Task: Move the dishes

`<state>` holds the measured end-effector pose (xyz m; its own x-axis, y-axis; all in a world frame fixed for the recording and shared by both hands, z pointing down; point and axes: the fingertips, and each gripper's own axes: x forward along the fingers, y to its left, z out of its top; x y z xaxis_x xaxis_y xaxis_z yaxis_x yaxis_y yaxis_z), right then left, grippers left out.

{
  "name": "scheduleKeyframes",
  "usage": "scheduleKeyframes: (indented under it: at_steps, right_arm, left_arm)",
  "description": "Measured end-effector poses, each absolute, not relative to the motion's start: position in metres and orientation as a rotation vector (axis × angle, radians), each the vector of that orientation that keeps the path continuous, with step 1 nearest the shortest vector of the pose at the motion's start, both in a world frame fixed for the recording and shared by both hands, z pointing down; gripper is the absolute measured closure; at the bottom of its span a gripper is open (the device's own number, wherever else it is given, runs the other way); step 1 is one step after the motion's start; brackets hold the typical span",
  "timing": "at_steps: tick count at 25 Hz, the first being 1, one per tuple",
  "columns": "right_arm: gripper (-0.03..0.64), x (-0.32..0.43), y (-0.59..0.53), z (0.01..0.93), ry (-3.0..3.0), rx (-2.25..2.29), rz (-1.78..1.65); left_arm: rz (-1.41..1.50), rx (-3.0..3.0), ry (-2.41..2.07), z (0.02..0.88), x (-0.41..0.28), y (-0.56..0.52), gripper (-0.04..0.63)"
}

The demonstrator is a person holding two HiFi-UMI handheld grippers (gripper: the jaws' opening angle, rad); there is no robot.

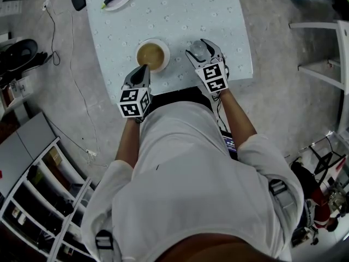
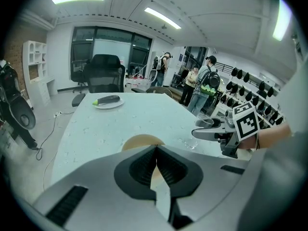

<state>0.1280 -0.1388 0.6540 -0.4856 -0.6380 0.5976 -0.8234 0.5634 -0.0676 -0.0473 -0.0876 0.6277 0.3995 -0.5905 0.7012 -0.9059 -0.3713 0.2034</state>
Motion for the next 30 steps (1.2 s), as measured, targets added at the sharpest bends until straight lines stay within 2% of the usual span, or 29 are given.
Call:
scheduleKeyframes:
  at_steps: [9, 24, 28, 30]
  right_arm:
    - [0.290, 0.127, -0.133, 0.659, -2.277, 1.185, 0.519]
    - [0.295, 0.146, -0.080, 0.657, -2.230, 1.214, 0.537]
    - [0.334, 0.149, -0.065, 0.652, -2.228, 1.246, 0.558]
    - [0.415, 0.151, -0.060, 0.649, -2.231, 1.270, 0.560]
  left_arm:
    - [0.705, 2.101, -1.255, 0.631, -0.043, -0.086, 0.575]
    - [0.701, 2.168, -1.172, 0.633, -0.020, -0.080, 0.575]
    - [0.703, 2.190, -1.147, 0.631, -0.012, -0.077, 0.575]
    - [0.703, 2.199, -1.139, 0.630, -0.008, -0.075, 0.575]
